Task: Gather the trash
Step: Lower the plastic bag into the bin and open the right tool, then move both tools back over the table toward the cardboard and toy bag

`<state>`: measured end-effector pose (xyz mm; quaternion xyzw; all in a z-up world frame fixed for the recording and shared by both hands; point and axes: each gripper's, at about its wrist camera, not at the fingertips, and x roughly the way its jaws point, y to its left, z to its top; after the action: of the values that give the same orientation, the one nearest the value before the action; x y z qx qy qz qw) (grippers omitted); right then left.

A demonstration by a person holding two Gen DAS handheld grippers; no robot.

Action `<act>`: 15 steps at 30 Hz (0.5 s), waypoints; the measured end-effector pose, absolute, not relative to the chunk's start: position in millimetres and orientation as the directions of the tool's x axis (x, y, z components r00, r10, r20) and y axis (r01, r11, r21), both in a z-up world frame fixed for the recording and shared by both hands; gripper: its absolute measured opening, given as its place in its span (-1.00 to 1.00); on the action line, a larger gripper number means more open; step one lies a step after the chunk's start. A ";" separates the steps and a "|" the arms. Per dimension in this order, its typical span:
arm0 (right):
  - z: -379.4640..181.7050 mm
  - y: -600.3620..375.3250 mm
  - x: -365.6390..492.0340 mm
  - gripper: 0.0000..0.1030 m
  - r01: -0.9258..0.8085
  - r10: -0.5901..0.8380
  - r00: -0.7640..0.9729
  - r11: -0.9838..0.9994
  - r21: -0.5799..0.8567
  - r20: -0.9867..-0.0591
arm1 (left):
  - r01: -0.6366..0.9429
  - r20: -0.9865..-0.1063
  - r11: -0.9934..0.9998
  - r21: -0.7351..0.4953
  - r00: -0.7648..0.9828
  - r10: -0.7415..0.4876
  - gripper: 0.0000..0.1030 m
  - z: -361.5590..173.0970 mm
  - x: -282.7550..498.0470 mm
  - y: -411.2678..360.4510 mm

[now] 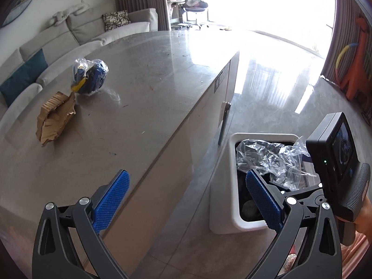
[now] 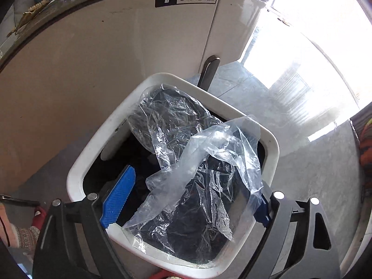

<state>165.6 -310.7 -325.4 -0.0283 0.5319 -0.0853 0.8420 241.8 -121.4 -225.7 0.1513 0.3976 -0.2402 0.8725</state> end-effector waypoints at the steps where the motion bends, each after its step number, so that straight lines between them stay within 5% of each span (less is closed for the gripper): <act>1: -321.5 -310.4 164.5 0.71 0.117 -0.173 0.436 0.984 -0.135 -0.883 | 0.534 -0.762 0.843 0.069 0.573 -0.301 0.94 -223.9 242.5 -118.8; 11: -251.5 -299.3 145.2 0.78 0.139 -0.138 0.703 0.989 -0.056 -0.698 | 0.480 -0.748 0.876 0.043 0.597 -0.291 0.94 -212.9 252.1 -95.2; 15: -254.8 -307.7 156.0 0.78 0.171 -0.157 0.689 0.984 -0.052 -0.708 | 0.479 -0.746 0.876 0.052 0.602 -0.285 0.94 -213.2 249.8 -91.2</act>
<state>156.0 -307.7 -254.8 0.0091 0.3841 -0.0890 0.9189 249.8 -91.2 -213.2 0.1247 0.3908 -0.2155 0.8861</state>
